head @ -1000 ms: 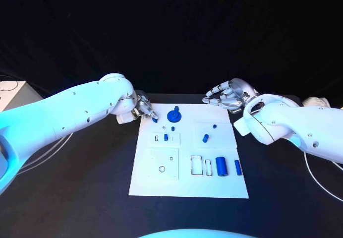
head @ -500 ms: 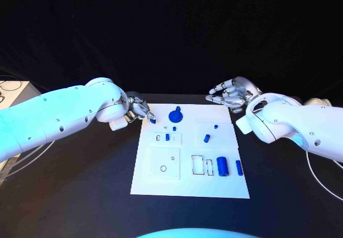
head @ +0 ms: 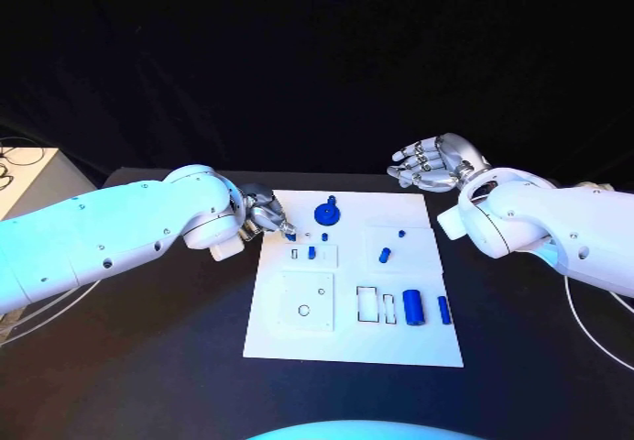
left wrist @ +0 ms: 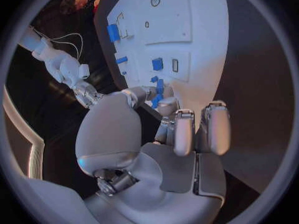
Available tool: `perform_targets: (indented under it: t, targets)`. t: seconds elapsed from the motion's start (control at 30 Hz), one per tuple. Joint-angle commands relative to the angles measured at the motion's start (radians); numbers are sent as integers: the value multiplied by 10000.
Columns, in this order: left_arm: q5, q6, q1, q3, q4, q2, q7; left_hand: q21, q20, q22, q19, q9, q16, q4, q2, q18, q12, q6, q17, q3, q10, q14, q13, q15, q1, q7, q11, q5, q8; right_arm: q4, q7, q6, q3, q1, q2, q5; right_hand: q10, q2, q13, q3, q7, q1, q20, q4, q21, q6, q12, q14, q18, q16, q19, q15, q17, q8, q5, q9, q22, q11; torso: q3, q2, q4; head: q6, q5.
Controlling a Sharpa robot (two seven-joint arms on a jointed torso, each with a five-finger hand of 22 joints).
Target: Assemble the parts on the task board
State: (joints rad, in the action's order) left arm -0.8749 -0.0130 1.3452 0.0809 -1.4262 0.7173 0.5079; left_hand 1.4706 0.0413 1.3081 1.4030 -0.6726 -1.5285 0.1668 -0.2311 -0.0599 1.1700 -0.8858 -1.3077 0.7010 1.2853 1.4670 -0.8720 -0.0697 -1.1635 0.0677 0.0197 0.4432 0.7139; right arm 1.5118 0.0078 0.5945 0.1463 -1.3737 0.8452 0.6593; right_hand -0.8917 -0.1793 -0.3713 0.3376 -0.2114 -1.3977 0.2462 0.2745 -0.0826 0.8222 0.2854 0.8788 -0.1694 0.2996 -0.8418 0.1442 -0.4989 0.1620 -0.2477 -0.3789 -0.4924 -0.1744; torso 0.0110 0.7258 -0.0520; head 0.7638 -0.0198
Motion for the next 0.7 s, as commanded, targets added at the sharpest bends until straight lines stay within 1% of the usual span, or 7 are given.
perform_targets:
  t: [0.03,0.13,0.23,0.3,0.43,0.53,0.7]
  targets:
    - [-541,468,-103,39,-152,-9,41,24,-22,447,73,-454,-27,-1662,49,64,48,-209,-1956,1582,68,842,-30,-58,25,-108,1,41,62,-222,1366,-219,10,17,-75,-887,-130,-55,1174,82,-320,47,354,-130,226,-148,-767,-87,-135,-854,760,201,858,-203,-18,121,1207,-188,-4,19,19,13,-37]
    - [-679,466,-182,93,-214,-34,64,24,-23,446,72,-455,-26,-1664,47,63,54,-213,-1953,1584,75,842,-40,-59,27,-110,3,46,63,-345,1554,-224,18,27,-108,-1016,-232,-15,1911,58,-351,110,403,-283,210,-194,-1175,19,-131,-1313,856,238,1422,-342,-17,254,1973,-240,-4,21,16,18,-41]
    - [-811,450,-223,135,-234,-59,95,24,-23,446,72,-455,-26,-1664,47,63,54,-213,-1953,1584,75,842,-40,-59,27,-110,3,46,63,-387,1645,-214,21,33,-125,-1066,-282,14,2119,49,-363,139,405,-330,207,-187,-1270,75,-129,-1437,825,246,1585,-379,-21,298,2195,-246,-9,28,22,48,-45]
    - [-875,398,-239,160,-234,-72,133,24,-23,446,72,-455,-26,-1664,47,63,54,-213,-1953,1584,75,842,-40,-59,27,-110,3,46,63,-391,1684,-210,23,37,-132,-1086,-292,19,2286,24,-406,172,409,-367,203,-220,-1351,106,-124,-1544,788,280,1718,-433,-30,344,2368,-279,-13,29,33,65,-63]
    - [-943,246,-256,213,-209,-97,258,26,-26,449,75,-456,-39,-1670,40,64,72,-222,-1975,1587,93,848,-72,-63,32,-114,7,60,64,-370,1755,-192,25,43,-134,-1107,-288,25,2393,7,-446,190,416,-395,207,-244,-1404,120,-114,-1617,808,310,1805,-471,-36,376,2494,-310,-21,15,21,100,-60]
    - [-1002,208,-262,262,-179,-116,313,26,-26,449,75,-456,-39,-1670,40,64,72,-222,-1975,1587,93,848,-72,-63,32,-114,7,60,64,-349,1810,-157,26,45,-131,-1113,-287,26,2461,-9,-462,204,418,-412,210,-254,-1433,125,-107,-1665,826,322,1862,-493,-40,396,2576,-326,-19,20,13,105,-64]
    - [-1100,185,-266,307,-128,-147,355,26,-26,449,75,-456,-39,-1670,40,64,72,-222,-1975,1587,93,848,-72,-63,32,-114,7,60,64,-329,1870,-130,26,47,-126,-1117,-279,34,2520,-17,-463,210,415,-429,207,-258,-1462,118,-107,-1713,813,321,1914,-509,-52,413,2638,-330,0,32,31,131,-70]
